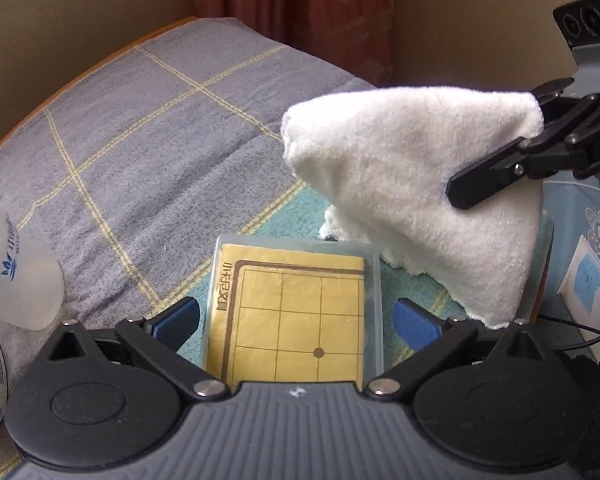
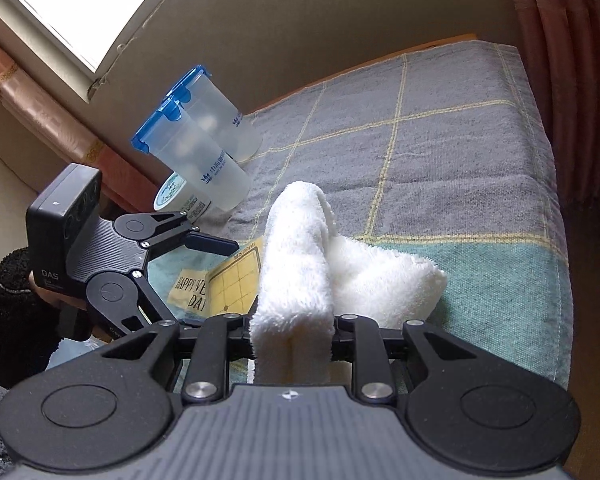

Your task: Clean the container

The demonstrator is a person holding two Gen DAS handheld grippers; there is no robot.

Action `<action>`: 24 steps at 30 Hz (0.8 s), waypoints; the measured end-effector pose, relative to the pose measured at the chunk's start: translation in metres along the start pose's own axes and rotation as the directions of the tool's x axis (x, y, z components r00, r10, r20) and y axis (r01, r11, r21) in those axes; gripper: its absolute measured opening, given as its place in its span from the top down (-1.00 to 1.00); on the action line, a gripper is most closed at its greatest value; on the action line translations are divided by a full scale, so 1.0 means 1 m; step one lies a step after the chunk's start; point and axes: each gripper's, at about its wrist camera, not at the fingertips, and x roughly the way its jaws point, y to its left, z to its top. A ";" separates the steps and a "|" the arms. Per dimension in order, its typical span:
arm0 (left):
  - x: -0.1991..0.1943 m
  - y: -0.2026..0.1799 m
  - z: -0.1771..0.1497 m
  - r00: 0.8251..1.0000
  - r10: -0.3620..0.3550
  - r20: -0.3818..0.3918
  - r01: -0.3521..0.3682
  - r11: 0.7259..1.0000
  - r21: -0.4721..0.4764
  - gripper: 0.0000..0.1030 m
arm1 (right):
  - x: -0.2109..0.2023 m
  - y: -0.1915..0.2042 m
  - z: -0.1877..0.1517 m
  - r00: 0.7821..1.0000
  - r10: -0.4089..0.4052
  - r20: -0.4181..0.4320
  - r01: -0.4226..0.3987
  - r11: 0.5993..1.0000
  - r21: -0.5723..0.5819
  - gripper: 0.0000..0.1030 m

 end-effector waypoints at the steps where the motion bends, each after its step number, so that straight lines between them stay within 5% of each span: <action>1: 0.002 -0.002 0.000 1.000 0.021 -0.012 -0.021 1.000 0.015 -0.99 | 0.000 0.000 0.000 1.000 0.006 0.003 -0.006 1.000 -0.001 0.45; 5: 0.009 -0.005 0.002 0.998 0.051 -0.041 -0.051 0.999 -0.010 -0.90 | 0.001 -0.002 -0.001 1.000 0.027 0.008 -0.027 1.000 -0.007 0.45; 13: 0.007 -0.001 -0.001 0.994 0.109 -0.018 -0.110 0.958 -0.265 -0.82 | 0.002 -0.010 -0.002 0.997 0.075 0.037 -0.075 0.997 0.005 0.46; 18: 0.006 0.005 -0.001 0.989 0.145 -0.003 -0.133 0.897 -0.421 -0.82 | 0.000 -0.017 -0.009 0.992 0.106 0.066 -0.109 0.993 0.038 0.50; 24: 0.004 0.012 -0.001 0.982 0.190 0.005 -0.149 0.791 -0.594 -0.83 | -0.001 -0.021 -0.014 0.989 0.118 0.087 -0.125 0.989 0.075 0.53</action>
